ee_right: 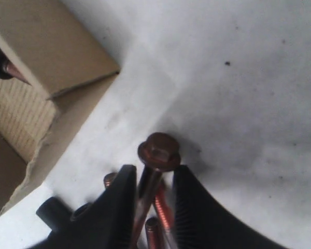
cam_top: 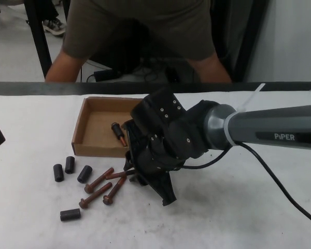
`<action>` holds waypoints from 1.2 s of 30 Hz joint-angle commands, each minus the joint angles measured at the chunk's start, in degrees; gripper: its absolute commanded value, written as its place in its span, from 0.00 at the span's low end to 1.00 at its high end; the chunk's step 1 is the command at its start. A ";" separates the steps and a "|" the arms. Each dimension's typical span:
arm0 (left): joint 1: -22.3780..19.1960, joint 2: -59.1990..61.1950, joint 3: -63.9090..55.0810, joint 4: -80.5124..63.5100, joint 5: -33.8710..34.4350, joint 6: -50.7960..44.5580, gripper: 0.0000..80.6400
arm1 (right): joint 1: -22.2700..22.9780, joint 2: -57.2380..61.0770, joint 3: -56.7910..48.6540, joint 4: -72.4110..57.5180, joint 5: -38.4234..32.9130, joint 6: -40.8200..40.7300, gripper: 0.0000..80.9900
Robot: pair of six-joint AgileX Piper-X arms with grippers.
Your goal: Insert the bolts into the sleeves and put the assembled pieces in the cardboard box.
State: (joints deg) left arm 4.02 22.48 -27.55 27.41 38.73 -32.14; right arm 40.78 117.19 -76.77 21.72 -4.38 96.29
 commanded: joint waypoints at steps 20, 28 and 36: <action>-0.20 -0.37 0.01 -0.67 -0.04 0.55 0.30 | 0.30 1.98 -0.87 -3.15 0.62 1.32 0.30; -0.20 -0.37 0.01 -0.67 -0.04 0.55 0.30 | 0.30 4.13 -2.18 -3.15 -0.58 1.48 0.30; -0.20 -0.37 0.01 -0.67 -0.04 0.55 0.30 | 0.18 5.51 -3.06 -2.54 -0.82 2.83 0.30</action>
State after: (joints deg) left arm 4.02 22.48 -27.55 27.41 38.73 -32.02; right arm 40.78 120.98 -79.87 18.63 -4.84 98.97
